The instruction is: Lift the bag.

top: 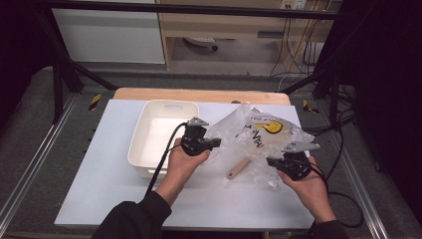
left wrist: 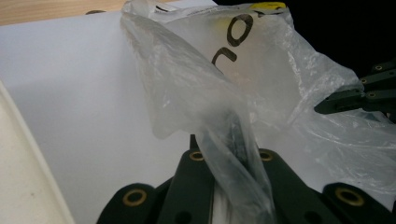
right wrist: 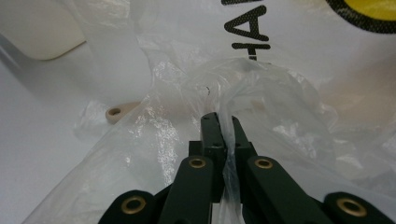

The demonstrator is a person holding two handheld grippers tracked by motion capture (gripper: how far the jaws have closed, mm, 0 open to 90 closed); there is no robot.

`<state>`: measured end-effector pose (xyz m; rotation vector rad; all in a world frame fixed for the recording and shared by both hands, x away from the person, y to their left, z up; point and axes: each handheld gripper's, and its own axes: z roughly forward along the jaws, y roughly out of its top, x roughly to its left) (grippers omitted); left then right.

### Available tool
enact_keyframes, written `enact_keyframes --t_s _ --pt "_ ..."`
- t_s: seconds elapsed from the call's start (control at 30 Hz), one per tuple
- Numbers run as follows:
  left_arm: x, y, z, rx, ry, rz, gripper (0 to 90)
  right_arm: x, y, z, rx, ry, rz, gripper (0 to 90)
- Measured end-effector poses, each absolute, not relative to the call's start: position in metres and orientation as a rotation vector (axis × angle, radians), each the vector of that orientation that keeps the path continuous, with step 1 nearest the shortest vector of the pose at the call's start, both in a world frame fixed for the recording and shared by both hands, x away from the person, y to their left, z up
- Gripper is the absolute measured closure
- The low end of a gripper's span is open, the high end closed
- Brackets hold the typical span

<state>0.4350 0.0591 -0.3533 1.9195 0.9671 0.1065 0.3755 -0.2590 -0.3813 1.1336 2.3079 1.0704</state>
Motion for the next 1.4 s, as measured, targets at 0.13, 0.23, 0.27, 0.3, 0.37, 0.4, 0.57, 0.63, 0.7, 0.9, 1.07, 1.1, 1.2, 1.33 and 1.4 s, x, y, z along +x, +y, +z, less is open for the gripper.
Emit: enact_keyframes --t_s 0.13,0.23,0.27,0.3,0.37,0.4,0.57,0.63,0.7,0.9,1.07,1.1,1.2,1.33,1.4 --pt "0.445 0.065 -0.35 1.916 0.982 0.067 90.0 0.384 -0.258 -0.374 1.136 2.313 1.077 90.0" --pt "0.45 0.068 -0.348 1.912 0.986 0.073 90.0 0.392 -0.26 -0.37 1.15 2.309 1.094 90.0" --pt "0.452 0.07 -0.347 1.904 0.99 0.072 90.0 0.395 -0.26 -0.368 1.156 2.302 1.1 90.0" --pt "0.454 0.072 -0.347 1.898 0.994 0.068 90.0 0.397 -0.261 -0.366 1.154 2.301 1.097 90.0" --pt "0.457 0.075 -0.346 1.887 1.005 0.063 90.0 0.402 -0.263 -0.36 1.166 2.29 1.105 90.0" --pt "0.459 0.077 -0.345 1.883 1.008 0.06 90.0 0.404 -0.265 -0.357 1.169 2.284 1.107 90.0" --pt "0.464 0.086 -0.336 1.854 1.02 0.065 90.0 0.414 -0.274 -0.34 1.192 2.251 1.13 90.0" --pt "0.466 0.089 -0.332 1.842 1.023 0.069 90.0 0.418 -0.277 -0.334 1.195 2.244 1.126 90.0" --pt "0.467 0.092 -0.328 1.84 1.021 0.074 90.0 0.421 -0.28 -0.33 1.203 2.235 1.133 90.0" --pt "0.471 0.1 -0.317 1.825 1.025 0.092 90.0 0.429 -0.285 -0.318 1.224 2.214 1.163 90.0" --pt "0.473 0.107 -0.309 1.802 1.03 0.102 90.0 0.434 -0.285 -0.311 1.235 2.213 1.173 90.0" --pt "0.473 0.109 -0.307 1.798 1.032 0.101 90.0 0.435 -0.285 -0.31 1.234 2.213 1.176 90.0" --pt "0.474 0.113 -0.303 1.794 1.032 0.107 90.0 0.44 -0.285 -0.307 1.232 2.216 1.167 90.0" --pt "0.474 0.117 -0.298 1.785 1.031 0.113 90.0 0.446 -0.283 -0.303 1.233 2.224 1.161 90.0" --pt "0.474 0.119 -0.297 1.778 1.034 0.114 90.0 0.448 -0.281 -0.301 1.228 2.23 1.158 90.0"
